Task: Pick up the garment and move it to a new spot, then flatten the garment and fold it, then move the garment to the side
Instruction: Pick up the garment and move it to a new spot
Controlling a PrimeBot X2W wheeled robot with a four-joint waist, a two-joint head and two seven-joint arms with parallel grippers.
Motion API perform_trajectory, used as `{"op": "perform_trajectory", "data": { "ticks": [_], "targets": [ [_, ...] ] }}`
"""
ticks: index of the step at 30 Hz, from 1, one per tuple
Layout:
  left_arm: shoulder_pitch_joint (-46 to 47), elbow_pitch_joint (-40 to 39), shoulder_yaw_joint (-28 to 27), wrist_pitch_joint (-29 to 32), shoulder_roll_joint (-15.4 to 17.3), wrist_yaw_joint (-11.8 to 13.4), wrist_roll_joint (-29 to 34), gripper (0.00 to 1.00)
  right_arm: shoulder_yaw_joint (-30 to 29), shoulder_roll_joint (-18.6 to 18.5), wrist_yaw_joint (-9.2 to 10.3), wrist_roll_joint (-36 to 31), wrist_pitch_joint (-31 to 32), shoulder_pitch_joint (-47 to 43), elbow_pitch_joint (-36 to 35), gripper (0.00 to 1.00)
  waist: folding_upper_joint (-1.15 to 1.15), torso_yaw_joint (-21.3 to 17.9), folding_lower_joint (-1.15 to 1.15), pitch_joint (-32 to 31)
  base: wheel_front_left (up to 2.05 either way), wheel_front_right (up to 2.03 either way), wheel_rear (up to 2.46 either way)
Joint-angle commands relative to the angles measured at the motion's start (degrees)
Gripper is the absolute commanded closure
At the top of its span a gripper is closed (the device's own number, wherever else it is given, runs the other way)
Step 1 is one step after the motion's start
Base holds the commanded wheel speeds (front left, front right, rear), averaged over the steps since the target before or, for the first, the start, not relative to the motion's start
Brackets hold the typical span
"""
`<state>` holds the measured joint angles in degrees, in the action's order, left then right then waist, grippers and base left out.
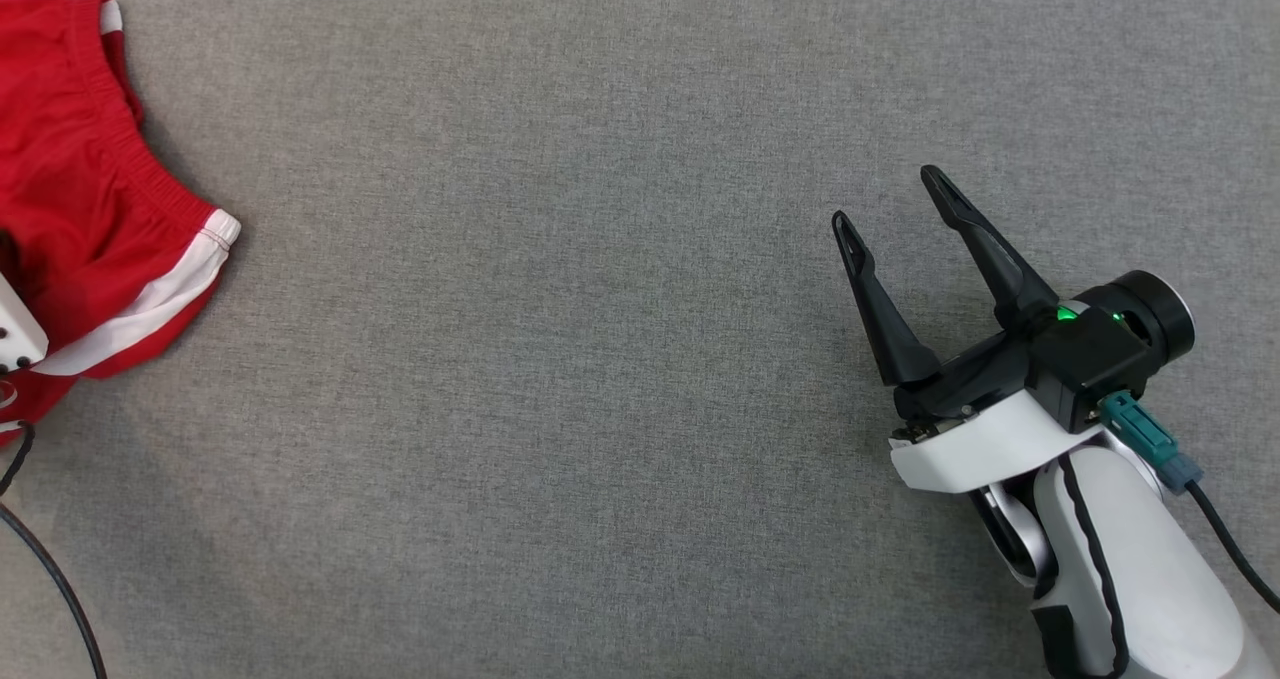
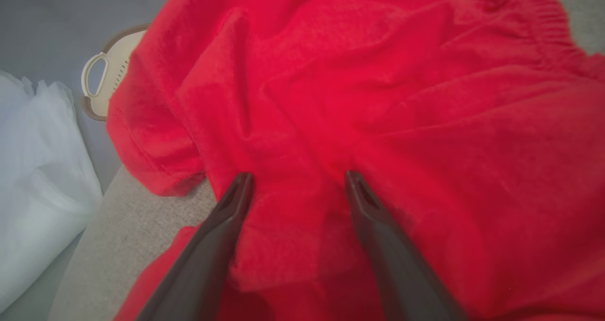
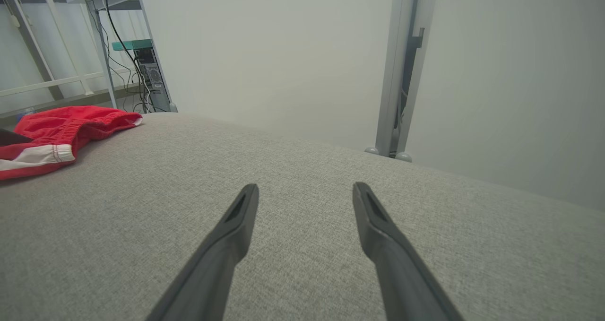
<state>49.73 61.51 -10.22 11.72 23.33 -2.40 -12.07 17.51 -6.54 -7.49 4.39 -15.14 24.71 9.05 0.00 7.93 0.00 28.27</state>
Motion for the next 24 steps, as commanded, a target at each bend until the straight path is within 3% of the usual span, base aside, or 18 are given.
{"op": "perform_trajectory", "data": {
  "ticks": [1,3,4,5,6,12,16,19,24],
  "targets": [
    [0.9,0.2,-0.2,0.4,0.2,-0.3,-0.5,0.00,0.1,-0.2,-0.01,-0.3,-0.1,0.5,-0.2,0.00,0.00,0.0,0.00,0.2,0.00,0.00,0.00],
    [1.7,1.4,-0.5,2.3,-0.1,-1.2,-1.5,0.00,0.2,-0.2,-0.01,-0.4,-0.1,0.9,-0.2,0.00,0.00,0.0,0.00,0.6,0.00,0.00,0.00],
    [2.0,1.8,-0.6,2.9,-0.1,-1.5,-1.9,0.24,0.3,-0.1,-0.01,-0.4,-0.1,1.1,-0.3,0.00,0.00,0.0,0.00,0.7,0.00,0.00,0.00],
    [2.3,2.1,-0.6,3.4,-0.3,-1.7,-2.2,0.57,0.3,-0.1,-0.01,-0.4,-0.1,1.3,-0.3,0.00,0.00,-0.1,0.00,0.8,0.00,0.00,0.00],
    [2.5,2.1,-0.5,3.2,-0.3,-2.0,-2.4,1.00,0.4,-0.1,-0.01,-0.3,-0.1,1.5,-0.3,0.00,0.00,-0.1,0.00,1.0,0.00,0.00,0.00],
    [3.6,-0.5,0.9,-3.3,0.2,-1.2,-1.2,1.00,-0.2,0.1,-0.01,0.0,-0.1,1.8,-0.1,0.00,0.00,-0.4,0.00,0.5,0.00,0.00,0.00],
    [4.5,-4.7,1.2,-13.1,-1.1,-0.7,-1.0,1.00,-1.1,0.7,-0.01,0.2,-0.1,1.4,0.1,0.00,0.00,-0.9,0.00,-1.7,0.00,0.00,0.00],
    [3.9,-6.8,2.4,-18.7,-2.2,-1.6,-0.6,1.00,-1.8,1.3,-0.01,0.5,-0.1,0.4,0.5,0.00,0.00,-1.5,0.00,-4.6,0.00,0.00,0.00],
    [3.6,-10.4,5.3,-23.0,-4.4,-3.0,0.5,1.00,-3.7,1.9,0.00,0.9,-0.1,-1.1,1.3,0.00,0.00,-2.8,0.00,-9.8,0.00,0.00,0.00]
  ]
}}
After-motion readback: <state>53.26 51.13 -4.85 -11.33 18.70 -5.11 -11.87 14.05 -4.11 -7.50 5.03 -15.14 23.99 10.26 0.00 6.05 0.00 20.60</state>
